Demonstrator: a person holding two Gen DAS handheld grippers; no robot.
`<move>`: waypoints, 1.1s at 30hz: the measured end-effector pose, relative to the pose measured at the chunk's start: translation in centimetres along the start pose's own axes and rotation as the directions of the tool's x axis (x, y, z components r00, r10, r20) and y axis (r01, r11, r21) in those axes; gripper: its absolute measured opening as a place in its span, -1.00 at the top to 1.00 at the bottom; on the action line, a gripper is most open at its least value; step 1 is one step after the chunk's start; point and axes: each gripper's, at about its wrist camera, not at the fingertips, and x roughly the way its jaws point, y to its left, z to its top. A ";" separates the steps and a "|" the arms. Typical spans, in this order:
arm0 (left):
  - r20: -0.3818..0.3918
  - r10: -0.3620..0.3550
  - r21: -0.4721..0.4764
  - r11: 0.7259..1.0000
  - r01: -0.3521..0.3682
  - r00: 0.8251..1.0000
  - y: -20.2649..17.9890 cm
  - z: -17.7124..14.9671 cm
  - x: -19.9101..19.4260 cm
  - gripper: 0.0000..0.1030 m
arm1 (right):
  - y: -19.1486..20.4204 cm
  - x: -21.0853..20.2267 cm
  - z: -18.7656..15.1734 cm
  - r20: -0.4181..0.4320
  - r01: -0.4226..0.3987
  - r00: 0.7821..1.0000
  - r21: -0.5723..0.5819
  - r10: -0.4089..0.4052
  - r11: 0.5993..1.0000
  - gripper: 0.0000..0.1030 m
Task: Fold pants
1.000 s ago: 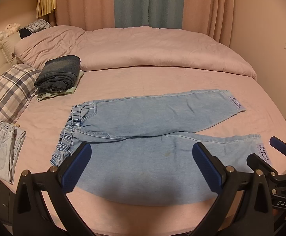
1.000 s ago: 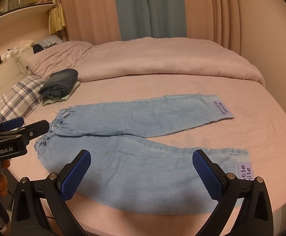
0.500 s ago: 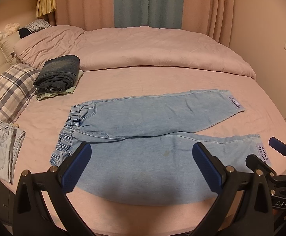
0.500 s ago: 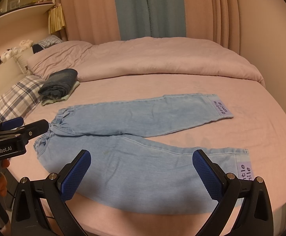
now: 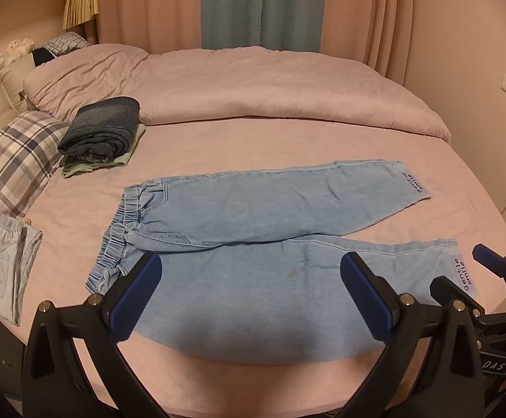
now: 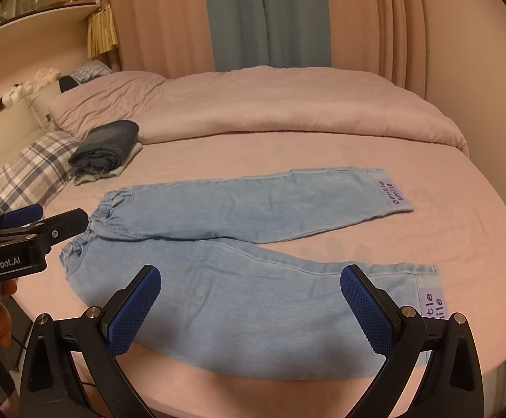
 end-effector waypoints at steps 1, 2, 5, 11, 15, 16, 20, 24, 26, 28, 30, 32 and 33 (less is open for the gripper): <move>-0.003 -0.005 -0.008 1.000 0.005 1.000 0.2 0.0 0.1 -0.99 | 0.1 0.1 0.0 -0.001 0.000 1.000 -0.004 0.000 1.000 -0.99; -0.007 -0.010 -0.018 1.000 0.010 1.000 0.3 -0.1 0.3 -0.99 | 0.1 0.2 0.0 -0.003 0.000 1.000 -0.007 0.000 1.000 -0.99; -0.028 -0.041 -0.067 0.997 0.039 0.999 1.3 -0.3 1.2 -0.99 | 0.5 0.5 -0.2 -0.011 -0.005 1.000 -0.025 0.005 1.000 -0.99; -0.062 -0.141 -0.295 0.948 0.117 0.988 7.1 -2.3 4.8 -0.99 | 3.7 3.2 -1.8 -0.056 -0.080 0.996 -0.162 0.072 0.983 -0.99; -0.123 -0.205 -0.527 0.842 0.112 0.971 13.6 -6.0 7.8 -0.99 | 8.0 6.2 -4.5 -0.093 -0.128 0.990 -0.353 0.102 0.927 -0.97; -0.128 -0.213 -0.575 0.811 0.102 0.969 15.1 -6.9 8.3 -0.99 | 8.9 6.7 -5.2 -0.105 -0.155 0.987 -0.385 0.123 0.910 -0.93; -0.104 -0.207 -0.674 0.734 0.084 0.973 18.9 -9.8 8.8 -0.97 | 12.4 8.2 -7.5 -0.181 -0.295 0.955 -0.501 0.235 0.814 -0.67; -0.068 -0.240 -0.719 0.684 0.119 0.968 19.9 -10.7 10.0 -0.86 | 15.1 9.0 -9.4 -0.195 -0.330 0.944 -0.606 0.267 0.724 -0.35; -0.066 -0.243 -0.718 0.685 0.123 0.968 19.8 -10.5 11.2 -0.57 | 16.2 9.8 -10.3 -0.213 -0.343 0.939 -0.637 0.270 0.690 -0.16; -0.081 -0.224 -0.705 0.702 0.103 0.971 19.7 -10.3 12.1 -0.10 | 17.5 10.7 -11.0 -0.213 -0.330 0.943 -0.672 0.254 0.663 0.01; -0.079 -0.210 -0.706 0.702 0.094 0.974 20.5 -10.1 12.7 0.27 | 18.5 11.3 -11.6 -0.194 -0.302 0.952 -0.707 0.235 0.639 0.15; -0.069 -0.220 -0.719 0.687 0.104 0.973 21.6 -10.3 13.1 0.57 | 19.2 11.5 -11.8 -0.166 -0.279 0.958 -0.727 0.234 0.627 0.48; -0.060 -0.238 -0.730 0.673 0.121 0.969 22.0 -10.5 13.1 0.60 | 19.4 11.7 -11.6 -0.159 -0.269 0.961 -0.730 0.226 0.628 0.79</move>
